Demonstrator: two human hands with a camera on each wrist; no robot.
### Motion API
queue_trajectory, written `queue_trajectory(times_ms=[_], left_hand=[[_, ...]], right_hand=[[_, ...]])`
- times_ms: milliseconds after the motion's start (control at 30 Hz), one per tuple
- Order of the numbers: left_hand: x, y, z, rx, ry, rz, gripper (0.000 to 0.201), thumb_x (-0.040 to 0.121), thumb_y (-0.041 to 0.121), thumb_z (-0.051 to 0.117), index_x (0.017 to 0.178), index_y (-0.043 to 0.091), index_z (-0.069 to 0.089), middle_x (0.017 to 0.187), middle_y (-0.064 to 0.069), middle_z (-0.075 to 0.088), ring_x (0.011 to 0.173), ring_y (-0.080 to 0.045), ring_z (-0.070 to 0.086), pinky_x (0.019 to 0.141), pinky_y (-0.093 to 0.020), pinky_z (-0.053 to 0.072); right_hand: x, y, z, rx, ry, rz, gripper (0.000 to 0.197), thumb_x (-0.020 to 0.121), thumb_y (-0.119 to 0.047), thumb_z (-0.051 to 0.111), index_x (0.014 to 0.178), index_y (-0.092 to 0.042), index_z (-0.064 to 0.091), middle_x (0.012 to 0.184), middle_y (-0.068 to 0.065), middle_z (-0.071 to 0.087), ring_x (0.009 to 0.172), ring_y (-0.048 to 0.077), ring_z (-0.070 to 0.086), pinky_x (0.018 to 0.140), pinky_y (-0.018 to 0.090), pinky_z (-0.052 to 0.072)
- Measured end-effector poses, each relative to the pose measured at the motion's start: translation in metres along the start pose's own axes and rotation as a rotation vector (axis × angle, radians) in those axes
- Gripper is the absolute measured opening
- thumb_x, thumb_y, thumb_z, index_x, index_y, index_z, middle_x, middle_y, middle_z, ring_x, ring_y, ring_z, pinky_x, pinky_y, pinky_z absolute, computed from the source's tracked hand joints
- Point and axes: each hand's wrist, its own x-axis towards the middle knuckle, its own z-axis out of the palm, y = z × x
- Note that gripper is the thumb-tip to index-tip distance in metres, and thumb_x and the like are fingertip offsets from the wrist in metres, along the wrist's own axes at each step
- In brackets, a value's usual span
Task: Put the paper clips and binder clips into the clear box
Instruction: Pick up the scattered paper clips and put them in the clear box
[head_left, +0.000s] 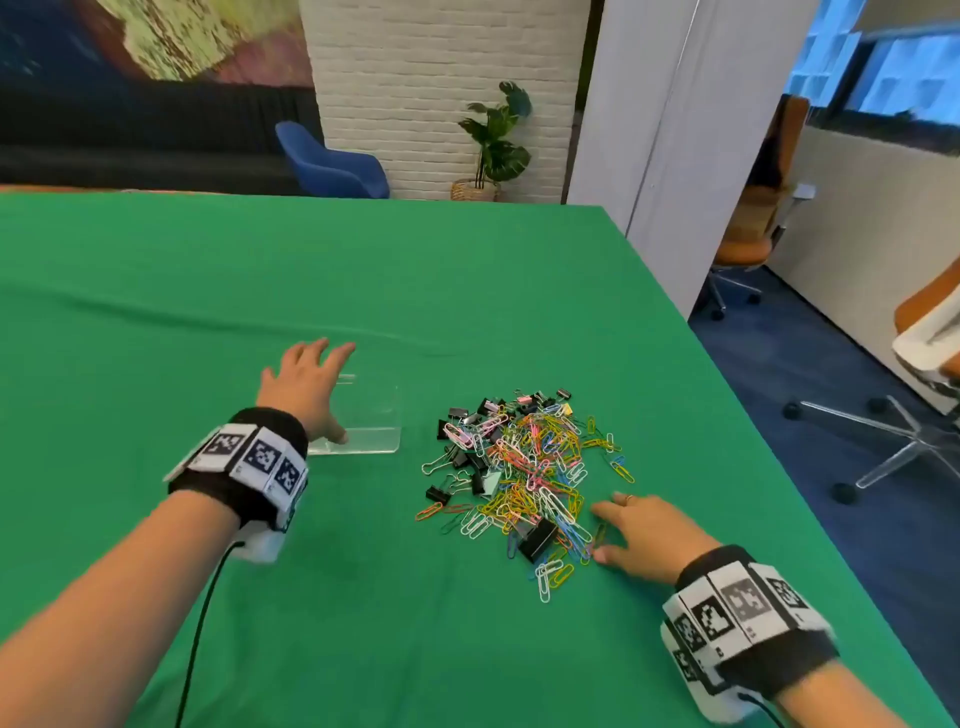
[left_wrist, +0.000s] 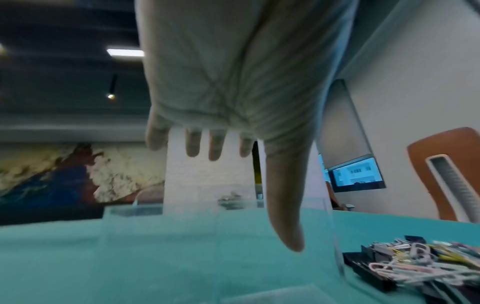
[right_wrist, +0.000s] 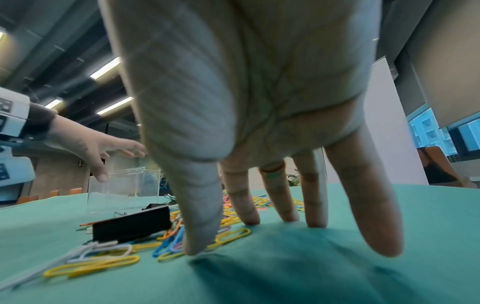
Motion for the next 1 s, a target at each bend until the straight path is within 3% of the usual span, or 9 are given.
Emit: queue_trajectory(times_ms=[167, 267, 400, 533, 600, 633, 767, 900, 1000], left_hand=[[0.011, 0.006, 0.013, -0.098, -0.126, -0.008, 0.081, 0.069, 0.037, 0.076, 0.137, 0.034, 0.033, 0.135, -0.007, 0.043, 0.127, -0.029, 0.038, 0.100, -0.057, 0.039], [0.012, 0.009, 0.020, -0.160, -0.128, 0.073, 0.081, 0.067, 0.042, 0.076, 0.137, 0.036, 0.034, 0.127, -0.010, 0.045, 0.121, -0.029, 0.039, 0.098, -0.055, 0.040], [0.011, 0.015, 0.019, -0.152, -0.125, 0.139, 0.080, 0.070, 0.047, 0.072, 0.138, 0.040, 0.031, 0.125, -0.006, 0.045, 0.117, -0.026, 0.038, 0.096, -0.049, 0.042], [0.005, 0.023, 0.018, -0.203, -0.145, 0.305, 0.082, 0.067, 0.053, 0.071, 0.137, 0.038, 0.033, 0.117, -0.001, 0.053, 0.108, -0.021, 0.044, 0.093, -0.035, 0.040], [0.000, 0.022, 0.018, -0.233, -0.149, 0.340, 0.090, 0.056, 0.068, 0.067, 0.136, 0.039, 0.035, 0.111, 0.003, 0.055, 0.104, -0.018, 0.046, 0.090, -0.032, 0.039], [-0.001, 0.021, 0.017, -0.239, -0.148, 0.344, 0.097, 0.048, 0.077, 0.057, 0.135, 0.040, 0.036, 0.109, 0.004, 0.056, 0.102, -0.016, 0.047, 0.088, -0.031, 0.039], [-0.001, 0.016, 0.018, -0.236, -0.132, 0.349, 0.120, 0.028, 0.099, 0.026, 0.134, 0.044, 0.035, 0.106, 0.010, 0.056, 0.096, -0.009, 0.044, 0.083, -0.029, 0.041], [-0.006, 0.018, 0.018, -0.249, -0.114, 0.337, 0.107, 0.036, 0.086, 0.040, 0.134, 0.042, 0.037, 0.110, 0.006, 0.059, 0.098, -0.012, 0.047, 0.085, -0.030, 0.041], [-0.012, 0.025, 0.018, -0.232, -0.103, 0.332, 0.104, 0.040, 0.082, 0.048, 0.136, 0.043, 0.035, 0.116, 0.006, 0.058, 0.105, -0.016, 0.051, 0.084, -0.031, 0.044]], right_hand=[[-0.001, 0.005, 0.004, 0.029, -0.028, -0.013, 0.059, 0.091, -0.047, 0.045, 0.144, -0.031, 0.025, 0.155, 0.003, 0.021, 0.138, 0.026, 0.028, 0.113, 0.039, 0.031], [0.006, 0.008, -0.011, 0.042, -0.056, -0.020, 0.054, 0.090, -0.048, 0.048, 0.138, -0.028, 0.037, 0.145, 0.003, 0.037, 0.131, 0.022, 0.039, 0.107, 0.037, 0.038], [0.043, -0.003, -0.038, 0.107, 0.138, -0.073, 0.048, 0.086, -0.040, 0.057, 0.130, -0.023, 0.046, 0.137, 0.002, 0.044, 0.123, 0.020, 0.047, 0.103, 0.037, 0.042], [0.086, -0.017, -0.042, 0.196, 0.076, -0.147, 0.096, 0.072, -0.060, 0.062, 0.147, -0.024, 0.015, 0.156, 0.006, 0.010, 0.142, 0.026, 0.018, 0.114, 0.048, 0.028], [0.095, -0.017, -0.040, 0.224, -0.007, -0.153, 0.120, 0.055, -0.082, 0.050, 0.148, -0.027, -0.003, 0.158, 0.003, -0.006, 0.145, 0.027, 0.003, 0.115, 0.054, 0.016], [0.098, -0.015, -0.039, 0.205, -0.029, -0.164, 0.119, 0.055, -0.084, 0.046, 0.147, -0.030, -0.006, 0.158, 0.002, -0.009, 0.146, 0.026, 0.000, 0.115, 0.057, 0.013], [0.096, -0.010, -0.031, 0.128, -0.022, -0.228, 0.087, 0.080, -0.058, 0.056, 0.147, -0.033, 0.006, 0.158, -0.001, 0.002, 0.144, 0.025, 0.010, 0.114, 0.054, 0.022], [0.082, 0.006, -0.021, 0.104, 0.007, -0.250, 0.080, 0.079, -0.047, 0.064, 0.144, -0.028, 0.021, 0.150, 0.004, 0.023, 0.134, 0.024, 0.027, 0.111, 0.042, 0.032], [0.073, 0.015, -0.018, 0.243, 0.064, -0.230, 0.094, 0.067, -0.058, 0.069, 0.142, -0.027, 0.023, 0.147, 0.005, 0.022, 0.134, 0.026, 0.027, 0.109, 0.045, 0.035]])
